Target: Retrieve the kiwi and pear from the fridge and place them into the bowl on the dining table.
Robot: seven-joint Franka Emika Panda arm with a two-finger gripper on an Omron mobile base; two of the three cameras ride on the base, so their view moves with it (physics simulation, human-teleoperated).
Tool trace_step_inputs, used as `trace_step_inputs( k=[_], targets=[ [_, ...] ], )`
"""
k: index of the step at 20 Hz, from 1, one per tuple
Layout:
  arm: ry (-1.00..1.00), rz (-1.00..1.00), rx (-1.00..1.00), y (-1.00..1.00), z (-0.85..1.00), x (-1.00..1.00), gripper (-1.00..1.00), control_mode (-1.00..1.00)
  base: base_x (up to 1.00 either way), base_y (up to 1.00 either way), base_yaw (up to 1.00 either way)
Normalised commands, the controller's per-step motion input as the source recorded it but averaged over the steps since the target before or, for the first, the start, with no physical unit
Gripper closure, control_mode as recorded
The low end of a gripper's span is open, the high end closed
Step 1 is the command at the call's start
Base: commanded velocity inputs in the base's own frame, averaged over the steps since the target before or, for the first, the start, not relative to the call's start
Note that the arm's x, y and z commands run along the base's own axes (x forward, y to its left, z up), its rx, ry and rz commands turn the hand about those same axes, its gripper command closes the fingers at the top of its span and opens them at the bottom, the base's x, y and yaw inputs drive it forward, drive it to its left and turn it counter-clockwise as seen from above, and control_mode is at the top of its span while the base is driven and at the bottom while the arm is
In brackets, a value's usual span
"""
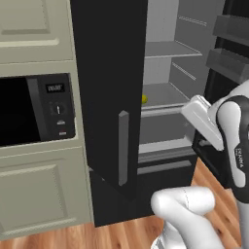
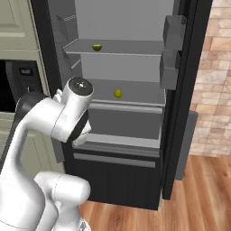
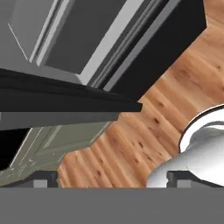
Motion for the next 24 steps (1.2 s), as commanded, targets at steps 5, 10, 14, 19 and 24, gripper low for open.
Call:
trace_step_inputs(
  k=[5, 10, 14, 19, 24],
  targets=[
    [-0.23, 0.01, 0.40, 0.00, -0.31, 0.62, -1.00, -1.00, 0.00, 0.00, 0.00],
    [-0.11, 0.00, 0.21, 0.00, -0.19, 0.66, -1.00, -1.00, 0.00, 0.00, 0.00],
    [0.00, 0.03, 0.10, 0.05, -0.15, 0.82, -1.00, -1.00, 0.00, 0.00, 0.00],
    [0.03, 0.10, 0.04, 0.07, -0.04, 0.85, -1.00, -1.00, 0.00, 0.00, 0.00],
    [0.04, 0.17, 0.00, 0.00, -0.05, 0.83, -1.00, -1.00, 0.00, 0.00, 0.00]
  ],
)
